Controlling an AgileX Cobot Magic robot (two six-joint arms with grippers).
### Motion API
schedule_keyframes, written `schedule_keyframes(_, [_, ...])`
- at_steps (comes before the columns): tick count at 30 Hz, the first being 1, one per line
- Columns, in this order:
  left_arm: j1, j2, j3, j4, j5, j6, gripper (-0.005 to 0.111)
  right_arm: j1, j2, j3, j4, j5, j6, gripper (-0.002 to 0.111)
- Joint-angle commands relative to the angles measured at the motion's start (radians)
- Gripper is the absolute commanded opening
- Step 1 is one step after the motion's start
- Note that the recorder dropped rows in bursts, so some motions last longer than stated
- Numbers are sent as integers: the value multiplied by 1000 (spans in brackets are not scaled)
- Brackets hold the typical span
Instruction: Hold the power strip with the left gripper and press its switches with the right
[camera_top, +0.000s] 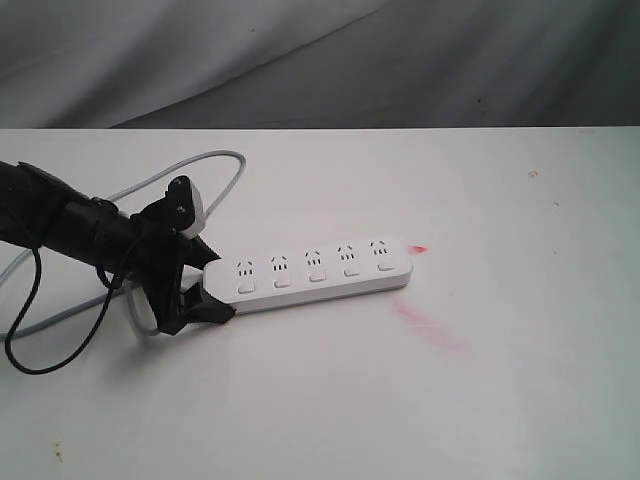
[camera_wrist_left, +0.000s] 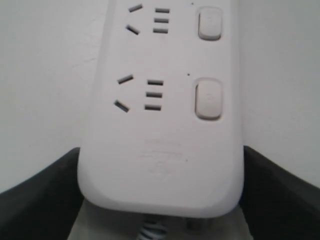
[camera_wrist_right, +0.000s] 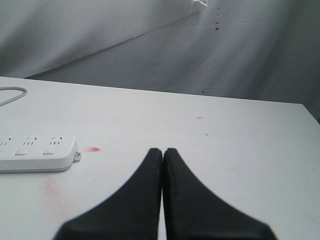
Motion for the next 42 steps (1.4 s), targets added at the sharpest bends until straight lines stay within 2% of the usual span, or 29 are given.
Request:
schedule_keyframes(1, [-7,1,-5,-1,9,4,52,-8,-5,3,-9,-8,3,0])
schedule_keyframes(10, [-7,1,-5,-1,9,4,52,-8,-5,-2,46,-3,3,0])
schedule_keyframes(13, [-7,1,-5,-1,9,4,52,-8,-5,-49,46,57,3,0])
schedule_keyframes(17, [-7,1,-5,-1,9,4,52,-8,27,-177,32,167,3,0])
schedule_keyframes(20, [-7,1,-5,-1,9,4,52,-8,118,-286,-19,169,3,0])
schedule_keyframes(29, [-7,1,-5,-1,9,4,52,-2,597,-708,-61,182,3,0])
schedule_keyframes(33, [-7,1,-5,-1,9,4,52,71,780,-856,-62,184,3,0])
schedule_keyframes(38, [-7,1,-5,-1,9,4,52,222,978,-1005,-60,187,6,0])
schedule_keyframes(42, [-7,1,-5,-1,9,4,52,327,1120,-1079,-38,279,0,0])
